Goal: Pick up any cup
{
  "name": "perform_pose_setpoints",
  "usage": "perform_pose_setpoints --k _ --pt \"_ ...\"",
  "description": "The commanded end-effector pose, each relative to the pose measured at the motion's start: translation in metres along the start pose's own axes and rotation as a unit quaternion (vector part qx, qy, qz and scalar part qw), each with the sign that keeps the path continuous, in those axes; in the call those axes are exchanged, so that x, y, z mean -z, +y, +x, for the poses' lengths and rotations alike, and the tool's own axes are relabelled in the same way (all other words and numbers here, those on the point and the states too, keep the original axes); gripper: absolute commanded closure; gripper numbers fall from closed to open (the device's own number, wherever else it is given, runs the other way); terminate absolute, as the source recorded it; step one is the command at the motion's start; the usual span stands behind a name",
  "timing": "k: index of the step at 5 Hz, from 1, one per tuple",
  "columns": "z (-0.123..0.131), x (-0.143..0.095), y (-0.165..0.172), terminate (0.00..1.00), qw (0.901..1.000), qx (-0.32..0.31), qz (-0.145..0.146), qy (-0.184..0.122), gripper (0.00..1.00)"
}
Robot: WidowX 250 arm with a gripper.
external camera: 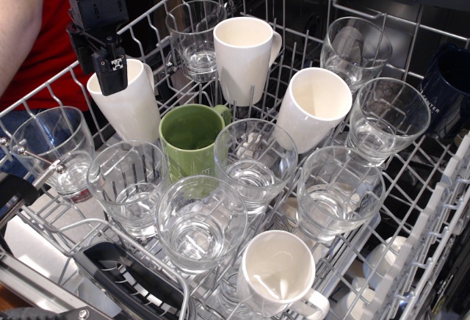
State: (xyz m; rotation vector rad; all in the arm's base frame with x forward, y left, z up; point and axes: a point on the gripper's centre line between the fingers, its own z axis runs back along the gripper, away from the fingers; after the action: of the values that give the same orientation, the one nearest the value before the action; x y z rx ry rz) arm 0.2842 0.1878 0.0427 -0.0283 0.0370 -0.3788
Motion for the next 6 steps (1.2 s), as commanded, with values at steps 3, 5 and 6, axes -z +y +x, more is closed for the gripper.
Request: perform_pose_setpoints --k 3,5,6 --pt "0.007 0.037 0.009 0.0 0.9966 0.08 0.003 0.015 0.0" --pt "0.007 0.073 0.01 0.0 0.9913 0.132 -0.003 0.004 0.0" --pt "0.008 0.09 0.011 0.0 0.9896 0.144 0.004 -0.004 0.0"
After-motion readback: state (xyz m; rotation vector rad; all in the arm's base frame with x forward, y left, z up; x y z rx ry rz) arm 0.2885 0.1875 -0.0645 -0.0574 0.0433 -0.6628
